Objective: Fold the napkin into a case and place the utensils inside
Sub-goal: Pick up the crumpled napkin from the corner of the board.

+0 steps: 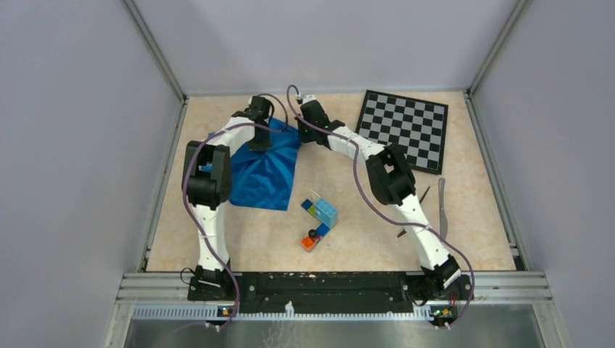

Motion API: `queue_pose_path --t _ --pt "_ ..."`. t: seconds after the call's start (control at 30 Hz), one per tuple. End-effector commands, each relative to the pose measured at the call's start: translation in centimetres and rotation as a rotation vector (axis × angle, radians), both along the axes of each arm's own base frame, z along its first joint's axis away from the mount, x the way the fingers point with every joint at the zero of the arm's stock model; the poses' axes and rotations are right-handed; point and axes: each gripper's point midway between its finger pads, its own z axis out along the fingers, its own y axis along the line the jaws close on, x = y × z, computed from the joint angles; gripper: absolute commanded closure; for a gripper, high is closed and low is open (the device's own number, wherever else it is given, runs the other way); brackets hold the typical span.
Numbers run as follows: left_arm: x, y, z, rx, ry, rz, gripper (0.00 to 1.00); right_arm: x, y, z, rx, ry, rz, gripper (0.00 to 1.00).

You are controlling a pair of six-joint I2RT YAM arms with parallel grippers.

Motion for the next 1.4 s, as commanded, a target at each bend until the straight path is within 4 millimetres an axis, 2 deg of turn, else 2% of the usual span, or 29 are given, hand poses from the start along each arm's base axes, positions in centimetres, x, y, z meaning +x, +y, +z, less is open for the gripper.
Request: queue_pose_path --t 0.0,0.07,0.1,0.17,0.27,0.33,0.37,0.43,0.5,0.57,0.63,0.67,0.7,0.8,0.87,0.97,1.03,1.13,1.23,1.37 --pt "0.3 2.9 6.5 -0.016 -0.138 0.083 1.00 1.0 -4.4 2.9 0.021 -0.003 -0.079 1.00" --pt "0.4 3.2 8.8 -0.085 -0.202 0.086 1.00 1.1 -6.5 3.5 0.068 -0.002 -0.096 1.00" --pt "0.3 3.2 9.7 -0.124 -0.230 0.080 1.00 0.8 -7.9 2.8 0.079 0.012 -0.111 1.00" --pt "0.1 2.5 11.3 -0.207 -0.283 0.049 1.00 1.0 -9.4 3.9 0.161 0.003 -0.104 1.00" --pt "-0.2 0.5 12.4 -0.327 -0.312 -0.006 1.00 1.4 -10.3 5.2 0.180 -0.022 -0.076 1.00" --pt "-0.5 -0.7 12.9 -0.421 -0.304 -0.029 1.00 1.4 -10.2 5.7 0.156 -0.021 -0.048 1.00" --pt "-0.6 -1.3 12.9 -0.478 -0.302 -0.039 1.00 1.1 -9.7 6.1 0.169 -0.009 -0.017 0.93" --pt "-0.8 -2.4 13.0 -0.580 -0.297 -0.058 1.00 -0.5 -8.0 6.9 0.239 0.024 0.072 0.66" --pt "-0.8 -3.2 12.1 -0.683 -0.263 -0.050 1.00 -2.7 -6.2 7.8 0.321 0.026 0.153 0.50" --pt "-0.8 -3.9 11.5 -0.831 -0.219 -0.037 1.00 -5.4 -4.7 8.6 0.394 0.017 0.225 0.38" --pt "-0.4 -3.2 10.5 -0.906 -0.207 0.007 1.00 -7.9 -3.5 9.4 0.474 0.009 0.283 0.31" --pt "0.1 -2.7 10.1 -0.881 -0.219 0.027 1.00 -8.7 -3.2 9.3 0.494 0.019 0.292 0.30" --pt "0.4 -2.2 10.0 -0.848 -0.229 0.036 0.93 -9.3 -3.0 9.1 0.498 0.030 0.289 0.30" --pt "0.9 -0.3 10.7 -0.742 -0.269 0.059 0.59 -9.4 -2.6 7.9 0.423 0.061 0.222 0.31" --pt "0.8 0.7 11.9 -0.691 -0.311 0.059 0.37 -9.5 -2.2 7.1 0.407 0.099 0.155 0.35" --pt "0.6 1.9 13.6 -0.606 -0.369 0.042 0.17 -10.6 -1.2 6.7 0.469 0.159 0.119 0.36" --pt "0.4 2.8 13.3 -0.534 -0.359 0.048 0.15 -11.2 -1.2 6.0 0.451 0.181 0.069 0.36" --pt "0.0 3.2 12.1 -0.427 -0.306 0.055 0.17 -11.6 -1.5 4.5 0.365 0.190 -0.006 0.36" --pt "-0.2 -0.1 10.7 -0.351 -0.240 -0.033 0.18 -11.5 -1.3 4.0 0.308 0.178 -0.055 0.39" --pt "-0.5 -2.8 8.5 -0.263 -0.162 -0.117 0.16 -11.7 -1.4 3.5 0.295 0.185 -0.099 0.45"
